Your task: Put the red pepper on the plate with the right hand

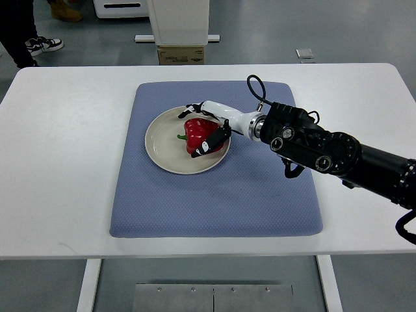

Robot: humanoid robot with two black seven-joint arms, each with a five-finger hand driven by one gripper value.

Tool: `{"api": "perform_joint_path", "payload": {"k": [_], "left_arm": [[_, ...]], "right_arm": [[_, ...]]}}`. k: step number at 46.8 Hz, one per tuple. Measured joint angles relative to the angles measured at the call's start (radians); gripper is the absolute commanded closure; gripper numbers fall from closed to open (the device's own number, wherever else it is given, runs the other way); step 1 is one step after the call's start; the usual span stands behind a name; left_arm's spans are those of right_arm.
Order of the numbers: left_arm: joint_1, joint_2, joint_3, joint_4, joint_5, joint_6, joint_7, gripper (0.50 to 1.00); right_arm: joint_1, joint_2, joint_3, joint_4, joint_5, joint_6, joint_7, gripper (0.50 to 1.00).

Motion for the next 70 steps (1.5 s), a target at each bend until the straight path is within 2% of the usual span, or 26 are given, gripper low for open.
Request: {"api": "perform_joint_path", "payload": {"k": [17, 27, 38, 70], "left_arm": [[0.0, 0.0, 0.0, 0.0, 0.0, 0.0, 0.0, 0.5], [0.0, 0.0, 0.0, 0.0, 0.0, 0.0, 0.0, 0.5], [0.0, 0.0, 0.0, 0.0, 0.0, 0.0, 0.0, 0.5], [0.0, 0.0, 0.0, 0.0, 0.0, 0.0, 0.0, 0.5]], "right_arm": [[0.007, -0.001, 0.107, 0.009, 0.08, 0.016, -0.004, 0.5], [-0.014, -0.079, 0.24, 0.009, 0.179, 0.016, -0.034, 0.5], [-0.135, -0.13, 0.485, 0.005, 0.197, 0.015, -0.091, 0.5], [-0.342, -0.131, 0.941, -0.008, 0.242, -0.033, -0.085, 0.5]]}}
